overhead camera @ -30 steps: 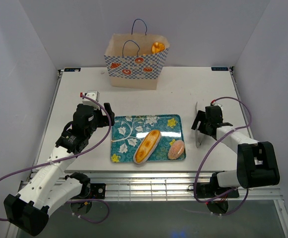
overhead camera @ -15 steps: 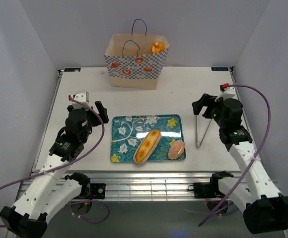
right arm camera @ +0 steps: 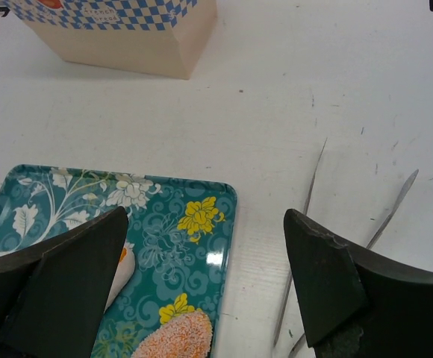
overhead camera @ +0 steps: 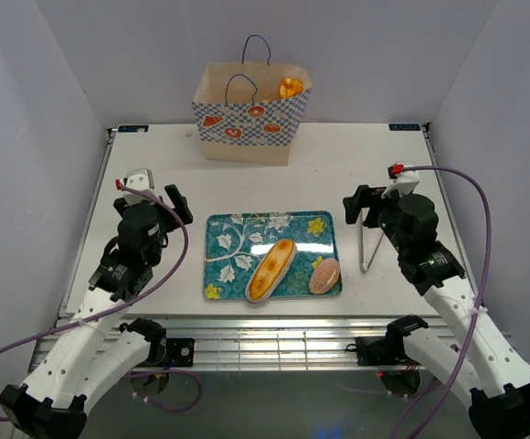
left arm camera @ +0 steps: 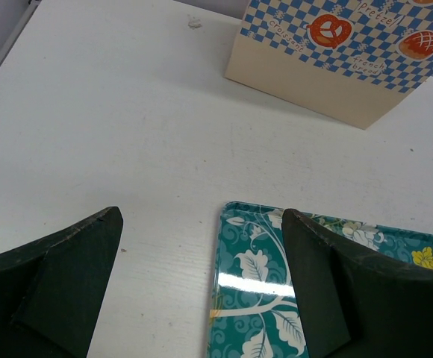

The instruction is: Place the fake bread into the paper bag

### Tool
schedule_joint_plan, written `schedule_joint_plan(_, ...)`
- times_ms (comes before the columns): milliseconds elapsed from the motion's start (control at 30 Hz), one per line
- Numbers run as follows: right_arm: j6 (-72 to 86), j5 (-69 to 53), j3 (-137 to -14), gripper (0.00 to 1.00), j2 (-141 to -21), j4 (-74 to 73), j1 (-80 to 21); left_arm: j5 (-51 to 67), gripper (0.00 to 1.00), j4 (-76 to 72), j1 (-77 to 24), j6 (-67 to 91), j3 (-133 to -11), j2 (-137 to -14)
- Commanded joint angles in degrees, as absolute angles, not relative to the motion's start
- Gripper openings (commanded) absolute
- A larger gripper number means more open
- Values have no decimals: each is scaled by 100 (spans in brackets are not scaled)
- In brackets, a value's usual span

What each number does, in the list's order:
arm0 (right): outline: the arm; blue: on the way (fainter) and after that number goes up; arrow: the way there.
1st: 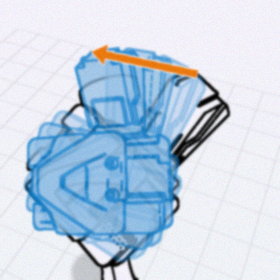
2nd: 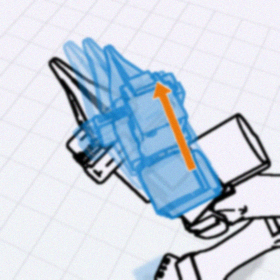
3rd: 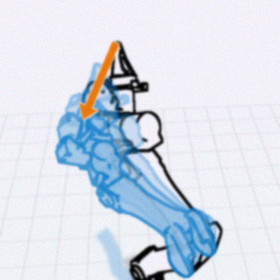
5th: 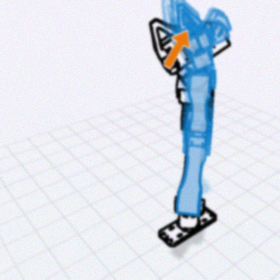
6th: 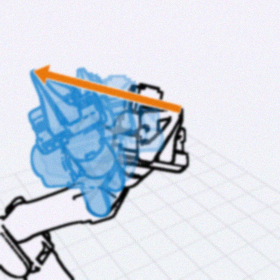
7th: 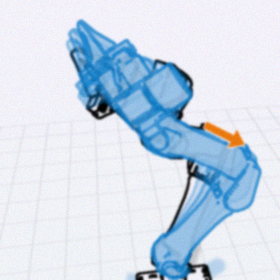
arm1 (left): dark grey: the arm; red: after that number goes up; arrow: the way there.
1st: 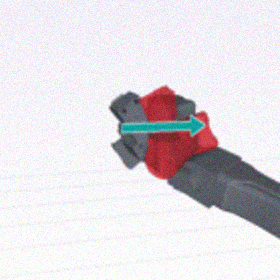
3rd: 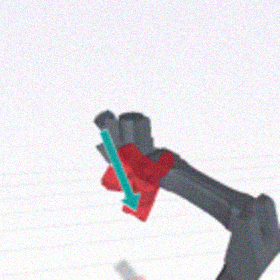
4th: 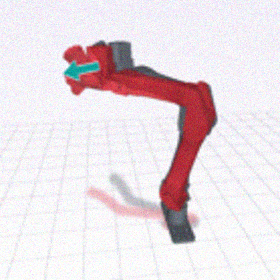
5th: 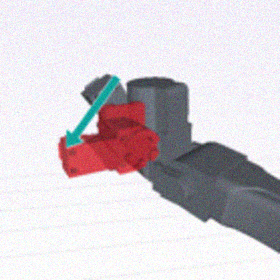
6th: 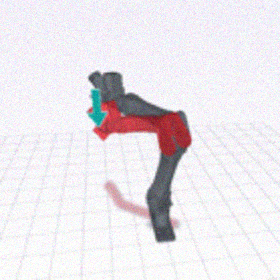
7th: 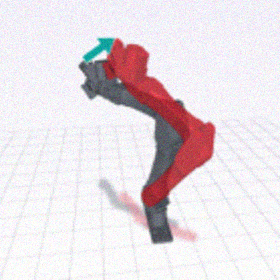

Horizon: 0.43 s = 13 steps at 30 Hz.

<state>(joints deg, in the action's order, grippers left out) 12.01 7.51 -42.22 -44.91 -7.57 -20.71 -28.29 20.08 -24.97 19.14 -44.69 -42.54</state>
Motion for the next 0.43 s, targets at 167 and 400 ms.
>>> schedule_joint_plan(167, 1186, 1784, -4280, 90, -4359, -791, -2320, -2988, 98, 1951, -2522, 1907, -4456, -4289)
schedule_joint_plan(400, 1283, 2003, -4324, 90, -4561, -861, -2312, -3006, 98, 1942, -2522, 1898, -4456, -4324)
